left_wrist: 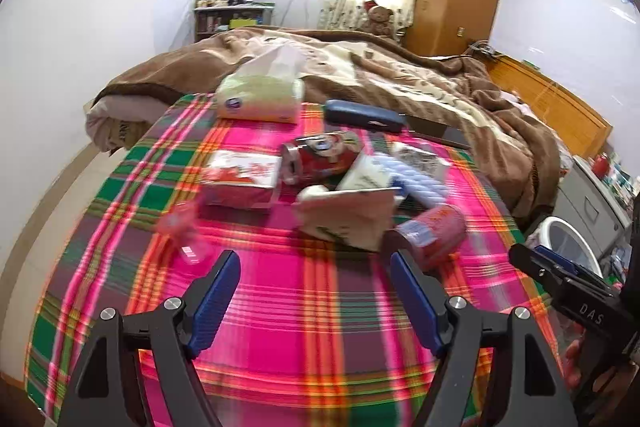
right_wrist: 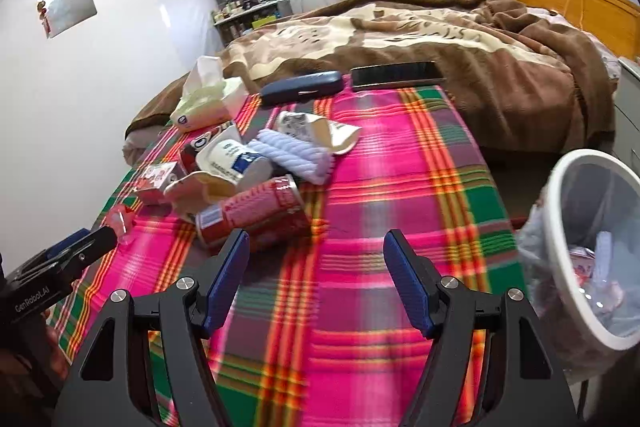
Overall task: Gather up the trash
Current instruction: 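Move both tools back over the remaining trash on the cloth, then grasp the red drink can with the right gripper while the left gripper approaches the clear cup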
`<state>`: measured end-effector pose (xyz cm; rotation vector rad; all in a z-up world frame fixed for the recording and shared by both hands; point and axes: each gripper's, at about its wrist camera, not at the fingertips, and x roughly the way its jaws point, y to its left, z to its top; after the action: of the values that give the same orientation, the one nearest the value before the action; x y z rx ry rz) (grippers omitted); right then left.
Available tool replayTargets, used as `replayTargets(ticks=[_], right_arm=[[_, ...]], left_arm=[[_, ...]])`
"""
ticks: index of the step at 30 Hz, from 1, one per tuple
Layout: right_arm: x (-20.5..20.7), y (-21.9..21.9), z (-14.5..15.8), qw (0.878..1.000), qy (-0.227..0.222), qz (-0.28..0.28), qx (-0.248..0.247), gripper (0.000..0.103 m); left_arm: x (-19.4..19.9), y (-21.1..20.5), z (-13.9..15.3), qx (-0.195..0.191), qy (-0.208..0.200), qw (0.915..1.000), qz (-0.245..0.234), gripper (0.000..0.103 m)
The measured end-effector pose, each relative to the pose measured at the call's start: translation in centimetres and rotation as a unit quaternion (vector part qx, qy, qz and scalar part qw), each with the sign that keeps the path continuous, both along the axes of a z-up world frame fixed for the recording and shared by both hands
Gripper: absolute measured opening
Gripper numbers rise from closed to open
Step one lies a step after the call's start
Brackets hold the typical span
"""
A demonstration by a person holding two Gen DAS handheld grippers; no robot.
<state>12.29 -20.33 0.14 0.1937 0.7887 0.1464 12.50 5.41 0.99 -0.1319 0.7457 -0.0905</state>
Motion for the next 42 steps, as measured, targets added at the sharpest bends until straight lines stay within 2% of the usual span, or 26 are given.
replayTargets(ticks=[8, 11, 15, 18, 20, 24, 30, 38, 42], right_arm=[[2.8, 2.0, -1.0, 0.999, 0.035, -0.003, 0.023, 0.071], [4.0, 2.6, -1.4, 0.998, 0.046, -0.011, 0.032, 0.071], [5.1, 3.3, -1.8, 0.998, 0.057, -0.022, 0.035, 0.071], [5.7, 3.7, -2.0, 0.997, 0.062, -0.029, 0.039, 0.071], [6.1, 4.0, -2.0, 0.997, 0.065, -0.030, 0.038, 0.071], [6.7, 4.9, -2.3, 0.996, 0.074, -0.031, 0.023, 0.071], [7.1, 6.7, -2.4, 0.997, 0.078, -0.010, -0.013, 0.071], [4.9, 8.8, -2.1, 0.995, 0.059, 0.035, -0.070, 0.071], [4.2, 9.1, -2.4, 0.995, 0.069, 0.047, -0.062, 0.071]], left_arm=[[1.3, 5.2, -1.4, -0.009, 0.021, 0.9988, 0.043, 0.077], [1.9, 6.8, -2.4, -0.027, 0.035, 0.9976, 0.052, 0.077], [2.8, 8.0, -3.5, -0.032, 0.053, 0.9961, 0.063, 0.077], [3.6, 8.9, -4.1, -0.050, 0.061, 0.9946, 0.068, 0.077], [4.1, 9.3, -4.3, -0.044, 0.065, 0.9943, 0.072, 0.077], [5.2, 10.1, -5.0, -0.064, 0.077, 0.9924, 0.072, 0.077], [6.7, 10.8, -5.8, -0.076, 0.088, 0.9896, 0.085, 0.077], [8.5, 10.5, -6.1, -0.056, 0.098, 0.9897, 0.088, 0.077], [8.9, 10.6, -6.1, -0.062, 0.097, 0.9889, 0.093, 0.077]])
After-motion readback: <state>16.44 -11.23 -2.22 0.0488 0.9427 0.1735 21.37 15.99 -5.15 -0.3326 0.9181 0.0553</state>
